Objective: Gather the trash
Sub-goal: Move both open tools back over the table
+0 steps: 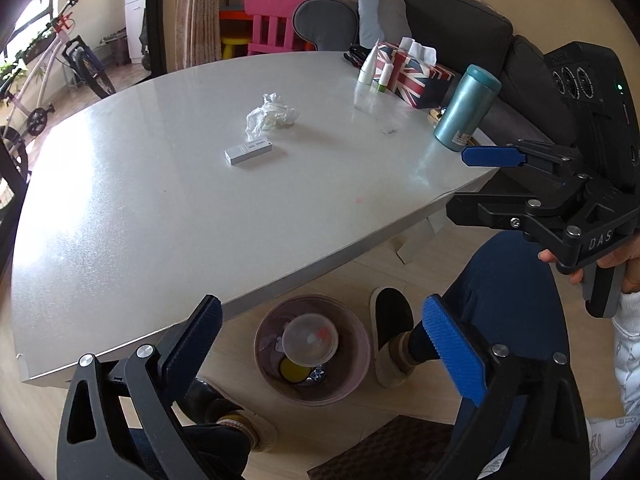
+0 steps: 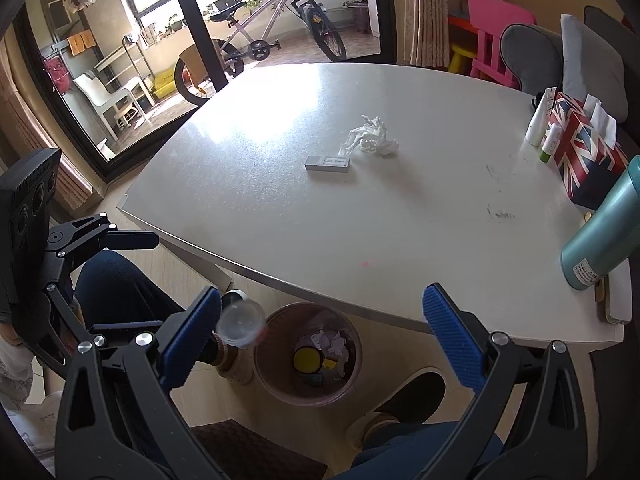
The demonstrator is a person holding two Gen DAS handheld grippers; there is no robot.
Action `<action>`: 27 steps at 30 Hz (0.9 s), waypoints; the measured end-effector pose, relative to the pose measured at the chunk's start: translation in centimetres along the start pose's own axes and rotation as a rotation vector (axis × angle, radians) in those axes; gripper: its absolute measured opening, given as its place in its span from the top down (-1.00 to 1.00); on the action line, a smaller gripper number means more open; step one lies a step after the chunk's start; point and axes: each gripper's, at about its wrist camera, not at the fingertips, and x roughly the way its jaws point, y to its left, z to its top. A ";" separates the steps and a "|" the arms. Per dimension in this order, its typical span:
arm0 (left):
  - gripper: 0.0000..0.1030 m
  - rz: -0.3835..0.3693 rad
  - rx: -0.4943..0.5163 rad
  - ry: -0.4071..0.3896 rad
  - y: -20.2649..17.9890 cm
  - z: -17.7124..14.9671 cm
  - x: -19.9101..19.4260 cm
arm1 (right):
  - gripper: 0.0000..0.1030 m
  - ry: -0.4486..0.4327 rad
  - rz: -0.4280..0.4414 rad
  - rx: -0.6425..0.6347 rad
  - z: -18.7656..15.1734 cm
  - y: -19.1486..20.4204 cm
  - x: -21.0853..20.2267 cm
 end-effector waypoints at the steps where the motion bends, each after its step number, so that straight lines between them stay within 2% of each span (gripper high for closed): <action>1: -0.87 0.000 -0.007 0.001 0.2 0.0 0.0 | -0.92 0.000 0.000 0.000 0.0 0.0 0.0; 18: -0.87 0.025 -0.041 -0.026 1.5 0.6 -0.7 | -0.92 0.009 0.009 0.004 0.2 0.2 0.5; 27: -0.87 0.040 -0.070 -0.059 3.2 1.9 -0.8 | -0.92 -0.004 0.014 0.001 2.5 -0.2 1.4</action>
